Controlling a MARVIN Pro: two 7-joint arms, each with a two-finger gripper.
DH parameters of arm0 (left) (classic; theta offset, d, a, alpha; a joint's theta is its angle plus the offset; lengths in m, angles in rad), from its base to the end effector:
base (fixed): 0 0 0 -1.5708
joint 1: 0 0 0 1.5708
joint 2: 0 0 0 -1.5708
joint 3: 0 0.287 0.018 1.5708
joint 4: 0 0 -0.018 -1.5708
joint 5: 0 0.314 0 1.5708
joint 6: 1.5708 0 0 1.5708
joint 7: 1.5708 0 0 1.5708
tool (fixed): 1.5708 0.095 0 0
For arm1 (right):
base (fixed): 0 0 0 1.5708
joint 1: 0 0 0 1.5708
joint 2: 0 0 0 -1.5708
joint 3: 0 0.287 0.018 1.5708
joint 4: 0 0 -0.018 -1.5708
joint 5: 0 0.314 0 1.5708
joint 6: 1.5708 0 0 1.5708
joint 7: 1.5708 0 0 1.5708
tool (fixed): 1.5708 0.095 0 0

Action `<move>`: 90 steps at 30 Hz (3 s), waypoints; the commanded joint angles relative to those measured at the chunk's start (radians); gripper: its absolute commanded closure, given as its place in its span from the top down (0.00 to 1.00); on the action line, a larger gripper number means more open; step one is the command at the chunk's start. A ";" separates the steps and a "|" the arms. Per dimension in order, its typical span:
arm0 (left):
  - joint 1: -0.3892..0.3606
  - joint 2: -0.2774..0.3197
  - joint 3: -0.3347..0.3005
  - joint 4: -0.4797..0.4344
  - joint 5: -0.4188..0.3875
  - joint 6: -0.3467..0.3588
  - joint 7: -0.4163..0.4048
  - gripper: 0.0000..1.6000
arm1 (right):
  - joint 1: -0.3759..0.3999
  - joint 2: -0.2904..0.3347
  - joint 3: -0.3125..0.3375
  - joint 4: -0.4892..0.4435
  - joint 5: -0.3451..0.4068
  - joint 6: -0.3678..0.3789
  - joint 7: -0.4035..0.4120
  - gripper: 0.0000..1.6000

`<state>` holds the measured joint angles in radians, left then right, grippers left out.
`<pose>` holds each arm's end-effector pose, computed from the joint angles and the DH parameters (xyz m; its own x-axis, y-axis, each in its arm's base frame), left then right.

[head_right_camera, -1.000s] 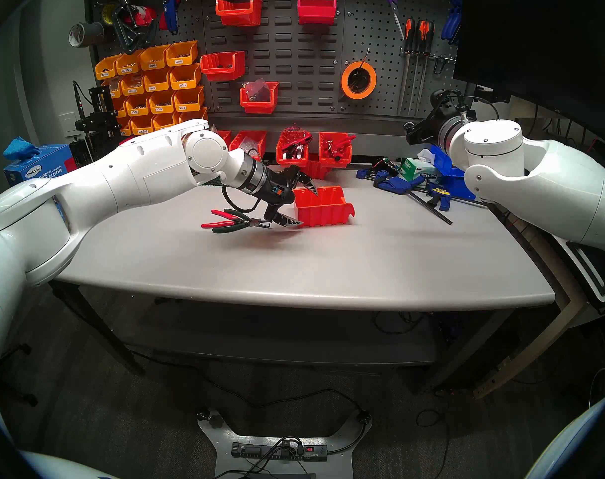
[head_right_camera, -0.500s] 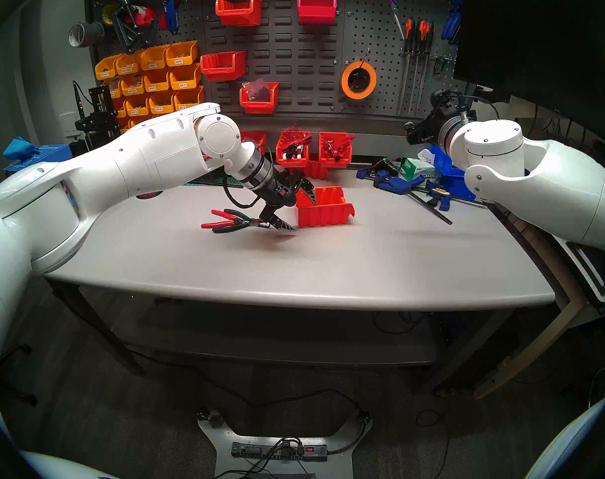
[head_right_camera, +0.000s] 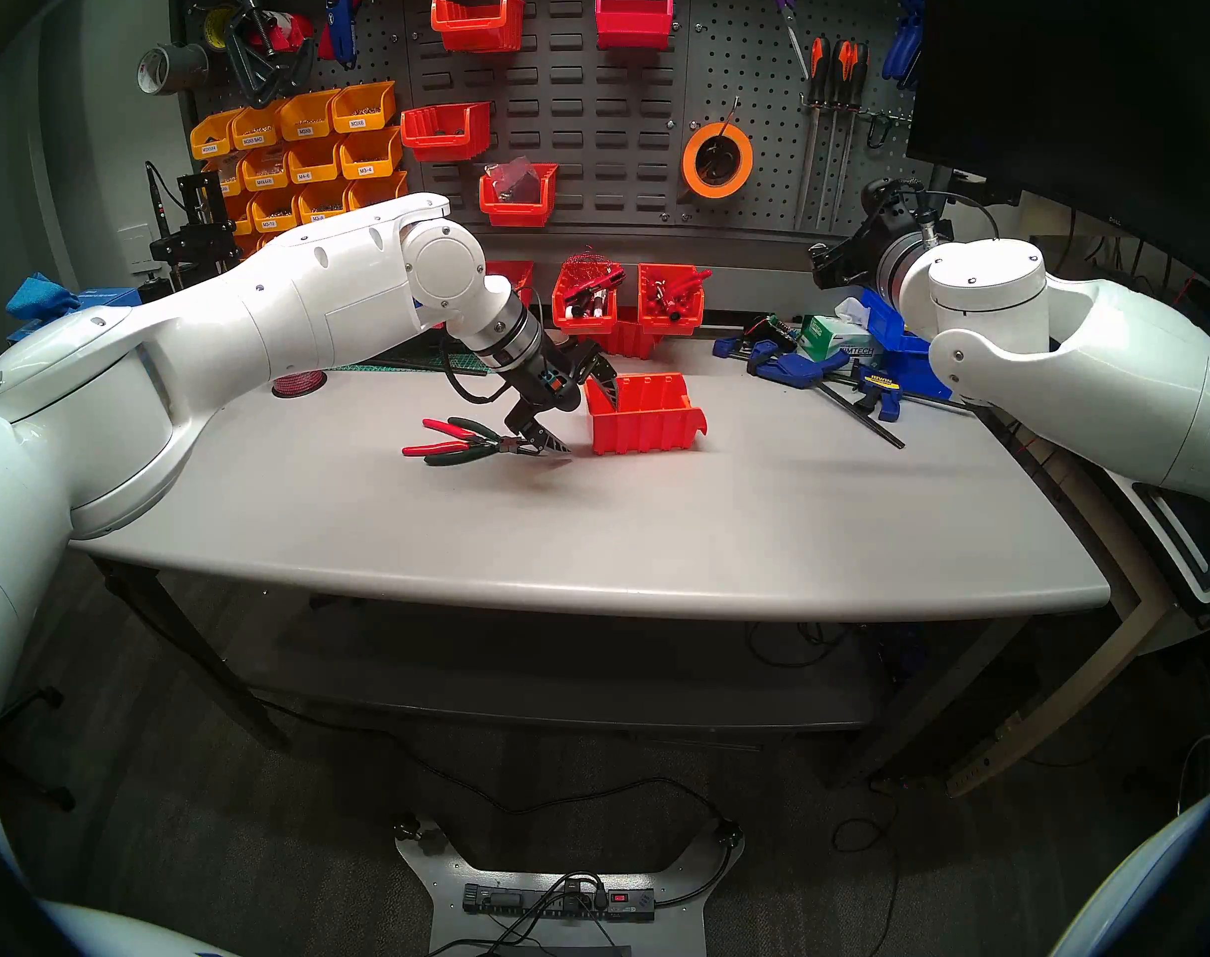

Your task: Take out tools from the storage box

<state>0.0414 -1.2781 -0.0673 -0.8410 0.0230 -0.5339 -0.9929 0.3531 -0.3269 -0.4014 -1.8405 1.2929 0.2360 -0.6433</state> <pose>0.5810 -0.1315 -0.0846 -0.8821 -0.4700 0.0299 -0.3999 0.7139 -0.5749 0.4711 -0.1231 0.0004 0.0778 0.4654 0.8817 -0.0808 -0.8785 0.4708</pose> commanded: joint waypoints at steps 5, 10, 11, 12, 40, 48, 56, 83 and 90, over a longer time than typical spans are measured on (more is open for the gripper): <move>-0.014 -0.015 -0.010 0.024 -0.029 -0.043 -0.046 0.31 | 0.017 0.000 0.013 0.002 -0.009 0.001 -0.003 1.00; -0.006 -0.017 -0.011 0.025 -0.039 -0.052 -0.063 0.26 | 0.017 0.000 0.013 0.002 -0.009 0.001 -0.003 1.00; -0.005 -0.018 -0.011 0.027 -0.042 -0.056 -0.067 0.15 | 0.017 0.000 0.013 0.002 -0.009 0.001 -0.003 1.00; -0.005 -0.018 -0.012 0.028 -0.046 -0.060 -0.069 0.00 | 0.017 0.000 0.013 0.002 -0.009 0.001 -0.003 1.00; 0.009 0.265 -0.197 -0.081 -0.130 -0.083 0.101 0.00 | 0.016 0.000 0.012 0.002 -0.006 -0.002 -0.003 1.00; 0.041 0.355 -0.221 0.012 -0.131 -0.013 0.120 0.00 | 0.015 0.000 0.012 0.002 -0.005 -0.003 -0.003 1.00; 0.097 0.453 -0.239 0.041 -0.154 0.061 0.121 0.00 | 0.016 0.000 0.012 0.002 -0.005 -0.003 -0.003 1.00; 0.077 0.788 -0.246 -0.246 -0.105 0.276 -0.162 0.00 | 0.017 0.000 0.012 0.002 -0.006 -0.003 -0.004 1.00; 0.095 0.830 -0.240 -0.345 -0.121 0.382 -0.234 0.00 | 0.018 0.000 0.012 0.002 -0.008 -0.001 -0.003 1.00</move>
<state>0.1541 -0.5357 -0.2973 -1.0667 -0.0769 -0.2496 -1.1742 0.3533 -0.3254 -0.4023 -1.8405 1.2930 0.2327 -0.6444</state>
